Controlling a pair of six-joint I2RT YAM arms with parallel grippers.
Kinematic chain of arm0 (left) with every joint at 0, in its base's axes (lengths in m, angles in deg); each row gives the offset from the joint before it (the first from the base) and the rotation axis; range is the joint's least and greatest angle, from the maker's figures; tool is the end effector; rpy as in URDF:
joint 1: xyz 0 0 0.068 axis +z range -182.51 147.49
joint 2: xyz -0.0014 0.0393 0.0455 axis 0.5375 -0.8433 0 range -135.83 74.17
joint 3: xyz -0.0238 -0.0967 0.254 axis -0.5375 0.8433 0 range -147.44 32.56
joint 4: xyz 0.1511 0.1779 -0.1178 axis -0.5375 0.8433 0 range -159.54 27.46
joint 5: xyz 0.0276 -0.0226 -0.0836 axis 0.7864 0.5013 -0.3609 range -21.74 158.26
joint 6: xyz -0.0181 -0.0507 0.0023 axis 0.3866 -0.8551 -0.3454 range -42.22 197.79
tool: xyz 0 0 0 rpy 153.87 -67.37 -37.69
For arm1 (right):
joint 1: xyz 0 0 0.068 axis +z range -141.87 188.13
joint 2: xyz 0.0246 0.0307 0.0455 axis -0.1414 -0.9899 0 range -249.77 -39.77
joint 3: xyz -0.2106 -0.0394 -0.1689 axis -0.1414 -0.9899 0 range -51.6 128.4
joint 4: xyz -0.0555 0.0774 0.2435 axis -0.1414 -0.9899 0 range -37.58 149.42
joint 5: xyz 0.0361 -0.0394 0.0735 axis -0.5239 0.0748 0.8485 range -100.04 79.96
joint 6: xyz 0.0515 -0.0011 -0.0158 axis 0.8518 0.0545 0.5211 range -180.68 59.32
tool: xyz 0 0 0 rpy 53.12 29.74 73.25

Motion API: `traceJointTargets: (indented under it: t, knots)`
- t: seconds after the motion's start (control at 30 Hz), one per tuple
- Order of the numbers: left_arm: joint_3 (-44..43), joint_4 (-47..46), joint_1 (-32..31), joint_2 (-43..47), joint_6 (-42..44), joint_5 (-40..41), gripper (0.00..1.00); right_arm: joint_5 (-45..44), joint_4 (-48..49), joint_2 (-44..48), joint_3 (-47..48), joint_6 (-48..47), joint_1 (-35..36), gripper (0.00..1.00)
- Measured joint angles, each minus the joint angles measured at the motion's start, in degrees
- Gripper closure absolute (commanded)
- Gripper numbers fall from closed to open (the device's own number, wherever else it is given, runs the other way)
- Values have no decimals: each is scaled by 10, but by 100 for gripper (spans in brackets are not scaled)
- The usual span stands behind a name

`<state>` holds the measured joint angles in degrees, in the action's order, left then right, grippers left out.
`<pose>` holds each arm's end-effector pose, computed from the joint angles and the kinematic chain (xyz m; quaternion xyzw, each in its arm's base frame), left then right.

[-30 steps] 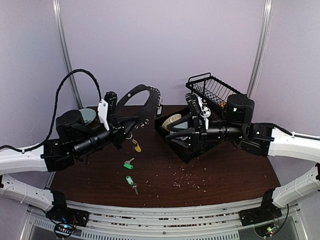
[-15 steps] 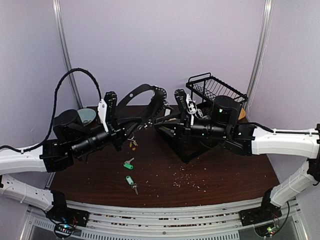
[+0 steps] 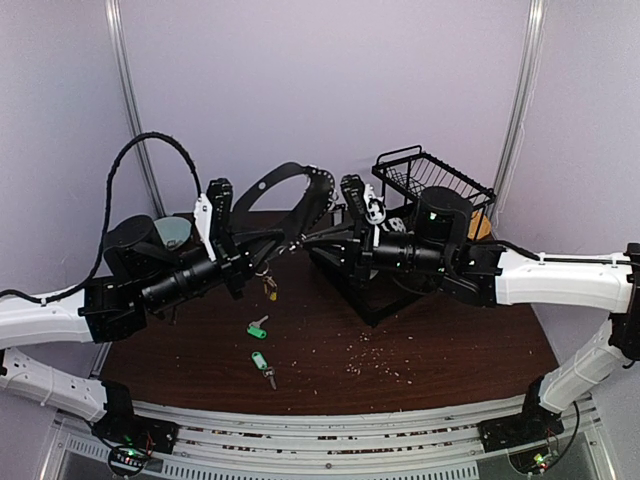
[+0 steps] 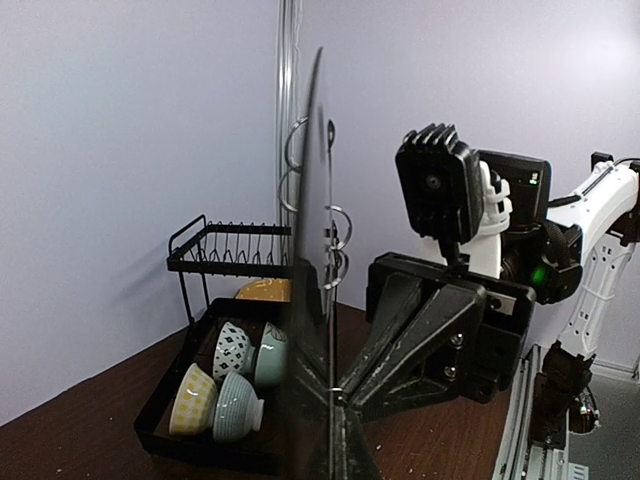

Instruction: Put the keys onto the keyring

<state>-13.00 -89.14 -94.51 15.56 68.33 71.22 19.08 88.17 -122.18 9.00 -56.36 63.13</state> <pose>0.1160 -0.2140 0.3546 0.2772 0.6052 -0.4217 0.6157 0.1804 0.2877 0.3526 -0.4448 0.4994 0.5034 0.5472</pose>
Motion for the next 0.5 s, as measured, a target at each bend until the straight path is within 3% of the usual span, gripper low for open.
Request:
traceJointTargets:
  t: [0.07, 0.5]
  knots:
    - [0, 0, 0, 0, 0, -2, 100, -2, 0, 0, 0, -1, 0, 100]
    - [0, -2, 0, 0, -14, 15, 100, -7, -9, 7, -2, -15, 0, 100]
